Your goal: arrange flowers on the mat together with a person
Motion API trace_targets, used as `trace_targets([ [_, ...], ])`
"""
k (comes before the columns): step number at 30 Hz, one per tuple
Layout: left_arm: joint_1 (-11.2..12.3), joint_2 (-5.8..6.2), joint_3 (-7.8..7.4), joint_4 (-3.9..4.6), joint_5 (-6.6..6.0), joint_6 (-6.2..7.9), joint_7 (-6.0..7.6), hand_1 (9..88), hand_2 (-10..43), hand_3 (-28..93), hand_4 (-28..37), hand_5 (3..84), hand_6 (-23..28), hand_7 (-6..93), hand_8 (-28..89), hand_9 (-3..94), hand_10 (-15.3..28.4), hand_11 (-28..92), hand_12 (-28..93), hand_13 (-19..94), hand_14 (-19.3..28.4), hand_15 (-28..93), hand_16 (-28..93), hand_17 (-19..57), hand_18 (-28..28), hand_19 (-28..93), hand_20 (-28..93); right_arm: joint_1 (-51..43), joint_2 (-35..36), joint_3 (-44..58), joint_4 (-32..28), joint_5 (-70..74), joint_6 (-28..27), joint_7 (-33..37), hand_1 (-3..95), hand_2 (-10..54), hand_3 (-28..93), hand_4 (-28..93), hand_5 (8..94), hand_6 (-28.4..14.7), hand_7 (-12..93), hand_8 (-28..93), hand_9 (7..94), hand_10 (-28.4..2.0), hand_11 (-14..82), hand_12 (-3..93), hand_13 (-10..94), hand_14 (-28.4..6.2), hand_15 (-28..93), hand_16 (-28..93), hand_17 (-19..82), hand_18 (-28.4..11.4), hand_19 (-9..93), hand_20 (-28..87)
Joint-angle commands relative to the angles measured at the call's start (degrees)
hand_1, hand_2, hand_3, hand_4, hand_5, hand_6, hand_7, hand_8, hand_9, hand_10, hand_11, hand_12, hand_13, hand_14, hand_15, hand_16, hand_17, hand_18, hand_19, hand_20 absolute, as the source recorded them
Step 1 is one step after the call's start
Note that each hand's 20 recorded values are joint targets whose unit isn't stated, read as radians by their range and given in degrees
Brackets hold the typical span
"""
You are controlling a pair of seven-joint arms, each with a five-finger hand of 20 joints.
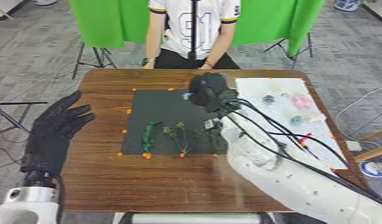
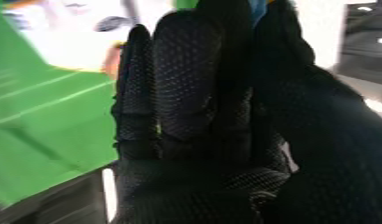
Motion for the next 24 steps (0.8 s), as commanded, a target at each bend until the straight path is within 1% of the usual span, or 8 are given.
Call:
trace_targets([
  [1,-5.8,1.84,2.70,-0.06,-0.31,0.12,2.22,19.8,6.0,79,-28.3,34.8,7.5,16.4,-12,34.2,19.6,33,9,25,26.2,58,-13,-7.2,21.9,54,10,6.3,-16.3,-5.1,6.2,-1.6,-4.9,-2.8,58.5,-9.5,63,-28,81.4,5.3,25,0,91.6,-2.9,14.0,40.1,80,-1.5,54,26,35,-12.7,77,8],
  [5,-10.1,3.36,4.75,0.64,-0.36,0.60,2.92,19.9,6.0,79,-28.3,34.9,7.5,16.4,-11,34.5,19.6,33,9,25,26.3,59,-13,-7.0,22.3,55,10,7.8,-16.8,-9.2,7.7,-0.3,-4.8,-1.2,58.1,-9.5,64,-28,81.3,5.3,25,0,91.5,-2.9,14.3,40.2,80,-1.5,54,26,35,-12.8,77,8],
  [10,-12.4,4.07,5.81,1.29,-0.44,0.34,2.90,19.8,6.0,79,-28.3,35.3,7.7,16.5,-11,34.9,19.7,33,9,25,26.3,59,-13,-6.8,22.2,56,10,10.0,-16.9,-14.5,9.7,-0.1,-6.2,-1.0,57.9,-9.5,64,-28,81.0,5.5,25,0,91.6,-2.9,14.5,40.1,80,-1.8,54,25,35,-12.9,77,8],
  [12,-12.1,3.91,6.03,1.09,-1.58,0.23,3.24,19.8,6.0,79,-28.3,35.3,7.6,16.6,-11,34.9,19.6,33,9,25,26.3,59,-13,-6.7,22.2,56,10,10.1,-17.1,-15.9,10.6,-1.9,-7.0,-2.3,57.8,-9.5,63,-28,80.8,5.6,25,0,91.6,-2.9,14.8,40.2,80,-1.8,54,25,35,-12.9,77,8],
  [13,-12.9,4.16,6.50,1.40,-2.32,-0.44,3.63,19.8,6.0,79,-28.3,35.4,7.7,16.6,-11,35.0,19.6,33,9,25,26.3,59,-13,-6.7,22.2,56,10,11.1,-16.8,-17.3,10.7,-1.2,-6.7,-2.2,57.7,-9.5,63,-28,80.8,5.6,25,0,91.6,-2.9,14.9,40.3,80,-2.0,54,25,35,-12.9,77,8],
  [16,-12.7,3.80,6.71,1.40,-1.27,-0.90,2.67,19.8,6.0,79,-28.3,35.4,7.8,16.5,-11,35.0,19.6,33,9,25,26.3,59,-13,-6.7,22.2,56,10,10.6,-17.0,-18.5,10.9,-2.5,-7.5,-2.7,57.6,-9.5,63,-28,80.7,6.3,26,-1,91.1,-3.2,17.4,39.6,80,-2.6,56,22,35,-13.0,77,8],
  [18,-13.2,3.67,7.39,1.57,-1.83,-1.29,2.88,19.8,6.0,79,-28.3,35.5,7.8,16.5,-11,35.0,19.7,33,9,25,26.3,59,-13,-6.7,22.3,56,10,10.5,-17.2,-18.9,11.2,-2.5,-8.2,-2.3,57.5,-9.5,62,-28,80.7,6.4,26,-1,90.9,-3.3,18.2,39.3,80,-2.7,57,22,35,-13.0,77,8],
  [24,-13.3,3.38,7.62,1.89,-1.19,-2.32,2.31,19.8,6.0,79,-28.3,35.5,7.8,16.4,-11,34.9,19.7,33,9,25,26.2,60,-13,-6.7,22.3,56,11,10.1,-17.4,-18.6,12.1,-2.8,-10.5,-1.5,57.4,-9.5,62,-28,80.2,6.8,25,-2,90.1,-3.5,21.3,37.7,80,-2.9,58,21,35,-13.1,77,9],
])
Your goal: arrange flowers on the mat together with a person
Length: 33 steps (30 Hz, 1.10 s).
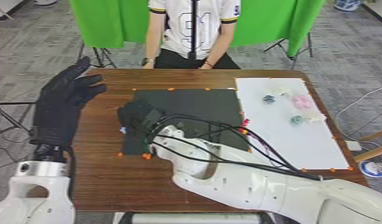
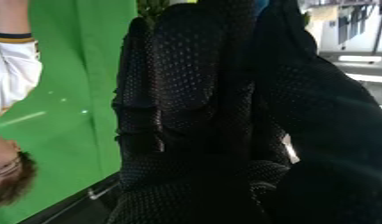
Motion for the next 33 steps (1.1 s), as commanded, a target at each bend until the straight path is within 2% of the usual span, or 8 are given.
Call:
trace_targets([
  [1,0.0,-0.83,0.77,0.81,0.12,-1.74,-0.77,19.8,5.9,79,-28.3,35.4,7.8,16.4,-11,34.8,19.7,33,9,25,26.3,60,-13,-6.7,22.2,56,10,-1.6,-0.8,1.8,1.2,-2.5,-3.7,-0.3,57.3,-9.5,61,-28,80.1,6.8,25,-2,89.8,-3.6,21.5,37.7,80,-2.9,58,21,34,-13.1,77,8],
  [3,0.3,-1.23,0.52,1.01,0.01,-2.09,-1.15,19.8,5.9,79,-28.3,35.5,7.8,16.3,-11,34.8,19.8,33,9,25,26.3,60,-13,-6.7,22.2,56,10,-2.5,-1.2,3.1,1.5,-3.1,-5.1,-0.8,56.3,-9.5,61,-28,78.8,7.0,23,-3,88.5,-3.6,22.1,37.1,79,-3.0,58,21,34,-13.3,77,9],
  [7,-0.1,-1.13,0.87,1.43,0.07,-2.56,-1.62,19.9,5.9,79,-28.3,35.5,7.9,16.3,-11,34.8,19.8,33,9,25,26.3,60,-13,-6.7,22.2,55,10,-1.8,-0.9,2.1,1.8,-6.0,-6.2,-0.2,54.9,-9.5,59,-28,75.7,7.3,22,-4,86.8,-4.3,23.8,35.9,78,-3.3,58,20,33,-13.6,77,9],
  [15,0.9,-1.77,0.44,1.33,0.32,-2.88,-2.25,20.1,5.9,79,-28.3,35.4,7.9,16.4,-11,34.7,19.7,33,9,25,26.3,60,-13,-6.9,22.1,55,10,-3.6,-1.1,3.9,1.5,-9.4,-9.7,-0.4,53.1,-9.5,57,-28,73.5,6.7,21,-4,83.2,-5.2,26.5,33.3,76,-3.9,59,19,32,-14.2,77,10],
  [20,1.6,-1.96,0.01,1.14,0.45,-3.02,-2.56,20.2,5.8,80,-28.3,35.4,7.9,16.5,-11,34.7,19.7,33,9,25,26.3,60,-13,-7.0,22.1,55,10,-3.1,-1.0,3.6,0.8,-8.8,-11.4,0.5,46.2,-9.5,64,-28,68.7,6.7,20,-6,80.2,-6.7,30.5,27.4,75,-4.4,59,19,32,-14.9,77,10],
  [26,1.8,-2.08,-0.19,1.05,0.60,-3.00,-3.36,20.4,5.7,80,-28.3,35.5,7.9,16.4,-11,34.7,19.7,33,9,25,26.3,60,-13,-7.0,22.0,55,10,-2.0,-0.6,2.5,0.4,-8.3,-11.6,2.7,43.2,-9.5,67,-28,67.2,6.6,19,-11,78.3,-7.1,33.1,24.6,75,-4.8,58,18,31,-15.1,76,10],
  [30,4.0,-2.07,-1.66,0.28,0.40,-2.31,-3.26,20.5,5.7,80,-28.3,35.5,7.9,16.4,-11,34.7,19.8,33,9,25,26.3,60,-13,-7.1,22.0,55,10,-1.5,0.1,2.9,-1.0,-7.1,-11.9,2.3,42.1,-9.5,68,-28,66.8,6.4,19,-14,77.7,-7.5,34.4,23.4,75,-4.9,59,18,31,-15.5,76,11],
  [33,6.7,-2.33,-3.72,-0.61,0.49,-1.82,-3.25,20.5,5.6,80,-28.3,35.4,7.9,16.4,-11,34.7,19.8,33,9,25,26.3,60,-13,-7.1,22.0,55,10,-0.2,1.5,3.0,-3.8,-3.3,-10.8,3.1,40.7,-9.5,69,-28,65.8,6.2,19,-14,76.4,-8.0,35.9,21.6,74,-5.2,59,18,31,-15.7,76,11],
])
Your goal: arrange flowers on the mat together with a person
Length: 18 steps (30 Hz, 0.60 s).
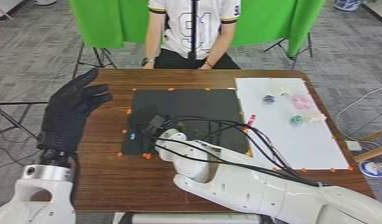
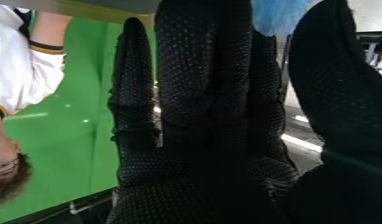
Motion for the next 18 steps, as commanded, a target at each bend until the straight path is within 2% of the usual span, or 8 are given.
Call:
trace_targets([
  [1,6.2,-0.56,-3.82,-1.70,-0.10,1.14,0.07,20.5,5.6,80,-28.3,35.5,7.9,16.4,-11,34.6,19.8,33,9,25,26.3,60,-13,-7.1,22.0,55,10,3.4,2.6,0.2,-5.8,5.9,1.5,1.7,40.3,-9.5,69,-28,65.4,6.0,19,-14,76.0,-8.0,36.1,21.2,74,-5.3,59,18,31,-15.8,76,11],
  [7,10.5,-1.28,-6.46,-2.75,-0.61,2.62,1.56,20.6,5.6,79,-28.3,35.5,8.0,16.4,-11,34.6,19.7,33,9,25,26.2,60,-13,-7.1,22.0,55,10,4.3,6.1,3.5,-12.0,8.6,3.8,2.0,39.1,-9.5,68,-28,63.5,5.3,18,-14,75.0,-8.7,36.1,20.1,73,-6.1,60,18,31,-16.3,77,11],
  [10,11.3,-1.93,-6.76,-2.34,-0.63,2.35,1.47,20.7,5.6,79,-28.3,35.5,7.9,16.4,-11,34.6,19.7,33,9,25,26.3,60,-13,-7.1,22.0,55,10,1.4,8.6,7.6,-16.1,11.4,4.1,2.7,38.6,-9.5,68,-28,62.6,4.9,17,-14,74.9,-9.0,36.0,19.9,73,-6.4,60,18,31,-16.5,77,11],
  [13,13.3,-1.97,-7.39,-1.87,-2.00,3.28,2.38,20.8,5.6,79,-28.3,35.4,7.8,16.5,-11,34.5,19.7,33,9,25,26.1,60,-13,-7.1,22.0,55,10,-6.1,10.7,15.5,-21.0,15.7,4.3,2.7,37.9,-9.5,68,-28,61.7,4.4,17,-13,73.5,-10.1,35.3,19.7,72,-6.9,61,18,30,-16.8,76,11],
  [14,13.8,-2.35,-7.69,-1.69,-2.21,3.77,2.12,20.7,5.5,80,-28.3,35.4,7.8,16.5,-11,34.5,19.7,33,9,25,26.1,60,-13,-7.1,22.0,55,10,-10.3,10.3,20.4,-22.2,16.7,3.0,1.0,36.6,-9.5,69,-28,61.1,4.0,17,-13,72.5,-10.6,34.5,19.3,70,-7.5,60,18,29,-17.2,76,11],
  [16,15.7,-2.14,-8.69,-1.52,-2.74,4.43,2.73,20.7,5.5,79,-28.3,35.3,7.8,16.5,-11,34.4,19.7,33,9,25,26.1,60,-13,-7.1,22.0,55,10,-16.3,11.3,26.6,-25.0,22.5,4.1,0.9,32.8,-7.2,67,-27,60.3,3.1,16,-13,69.6,-12.3,30.8,17.9,67,-9.2,60,17,27,-17.9,74,10],
  [17,15.7,-2.55,-9.39,-1.26,-2.00,4.38,1.41,20.7,5.5,79,-28.3,35.3,7.8,16.5,-11,34.3,19.7,33,9,25,26.1,59,-13,-7.1,22.0,55,10,-19.7,10.7,30.7,-25.7,24.0,3.6,-0.1,31.9,-6.1,67,-27,60.1,2.7,16,-13,67.9,-12.9,29.5,17.5,66,-10.0,59,16,27,-18.5,73,10],
  [18,16.6,-2.66,-10.22,-1.27,-1.35,4.79,1.05,20.7,5.5,79,-28.3,35.3,7.8,16.5,-11,34.3,19.6,33,9,25,26.0,59,-13,-7.2,22.0,55,10,-21.8,11.2,32.6,-26.3,25.8,5.5,-0.3,31.4,-5.5,67,-27,59.5,2.2,16,-12,66.2,-13.4,28.2,17.1,65,-10.6,59,16,26,-18.8,72,10],
])
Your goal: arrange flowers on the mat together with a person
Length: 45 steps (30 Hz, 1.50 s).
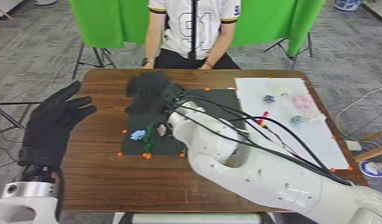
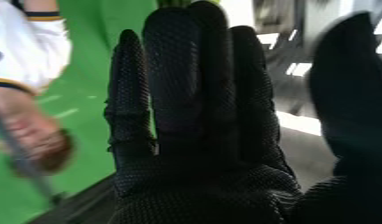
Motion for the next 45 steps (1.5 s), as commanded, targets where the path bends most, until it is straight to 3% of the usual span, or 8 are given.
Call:
trace_targets([
  [1,6.0,-1.67,-3.86,1.28,-0.03,2.77,-1.10,20.7,5.5,79,-28.3,35.3,7.8,16.5,-11,34.2,19.6,33,9,25,26.1,59,-13,-7.2,22.0,55,10,-21.6,4.0,21.5,-7.8,13.9,4.2,-2.2,31.1,-5.2,67,-26,58.7,2.0,16,-12,65.0,-14.0,27.0,16.8,63,-11.3,60,15,26,-19.1,72,10],
  [3,7.0,-2.31,-5.02,1.41,-1.58,2.50,-0.48,20.7,5.4,79,-28.3,35.2,7.8,16.5,-11,34.1,19.5,33,9,24,26.0,59,-13,-7.2,22.0,55,10,-25.1,3.9,26.1,-8.8,17.5,3.7,-2.7,29.8,-4.3,67,-26,57.4,1.6,16,-12,63.1,-14.8,25.5,16.4,61,-12.5,59,15,25,-19.9,71,10],
  [11,8.1,-3.94,-5.01,2.94,-1.39,3.81,0.67,20.2,5.3,79,-28.3,35.1,7.6,16.3,-11,33.9,19.4,33,9,24,25.9,59,-13,-7.4,21.9,54,10,-39.9,3.2,45.1,-13.8,41.5,4.3,-5.0,26.2,-1.6,68,-26,52.9,-0.1,15,-12,58.0,-16.9,21.3,15.5,56,-15.0,58,12,20,-22.2,67,10],
  [17,9.1,-6.05,-4.30,3.19,-0.72,3.07,0.47,18.8,5.5,79,-28.3,32.6,5.4,15.7,-12,33.7,19.1,32,9,24,25.9,59,-13,-7.5,21.9,54,10,-46.8,2.4,51.6,-14.8,48.8,8.2,-7.2,24.0,0.6,68,-25,51.8,-0.4,14,-11,55.6,-17.6,20.6,15.4,51,-17.5,59,10,16,-23.4,65,12],
  [21,8.2,-5.99,-3.14,3.61,-0.13,2.06,0.02,18.7,5.5,79,-28.3,32.7,5.5,15.8,-11,33.7,19.0,32,9,24,25.9,58,-13,-7.6,21.9,54,10,-48.9,1.7,53.5,-14.8,51.7,7.9,-8.4,23.5,0.8,68,-25,51.2,-0.4,14,-12,54.3,-17.7,19.9,15.2,50,-18.0,57,9,15,-23.3,63,12],
  [23,7.8,-6.25,-2.90,3.71,2.91,1.91,-2.01,18.6,5.5,79,-28.3,32.2,5.3,15.7,-12,33.2,18.9,31,9,24,25.8,58,-13,-7.4,22.2,55,10,-49.8,0.9,55.1,-14.4,55.9,5.1,-9.7,23.4,0.9,68,-25,50.9,-0.4,14,-12,53.5,-17.5,19.5,15.1,49,-17.9,57,9,15,-23.1,62,12],
  [25,7.6,-5.99,-2.43,3.74,4.15,2.08,-2.52,18.5,5.5,79,-28.3,31.5,5.1,15.8,-11,32.6,18.7,31,9,24,25.7,58,-13,-6.8,22.6,56,11,-50.2,0.5,55.4,-14.5,56.5,4.9,-9.6,23.3,1.3,68,-25,49.9,-0.3,14,-12,52.3,-17.6,19.2,15.1,48,-18.0,57,9,15,-23.0,62,12],
  [45,5.1,-5.85,0.04,4.57,3.63,2.52,-2.80,18.6,5.7,79,-28.3,31.7,5.7,15.9,-11,32.8,18.7,31,9,24,25.8,54,-13,-5.8,22.4,53,8,-51.7,0.2,57.1,-13.7,62.0,4.5,-10.9,22.2,2.0,69,-26,48.4,-0.1,14,-12,51.1,-17.8,18.5,15.3,46,-18.4,56,9,13,-22.7,59,14],
])
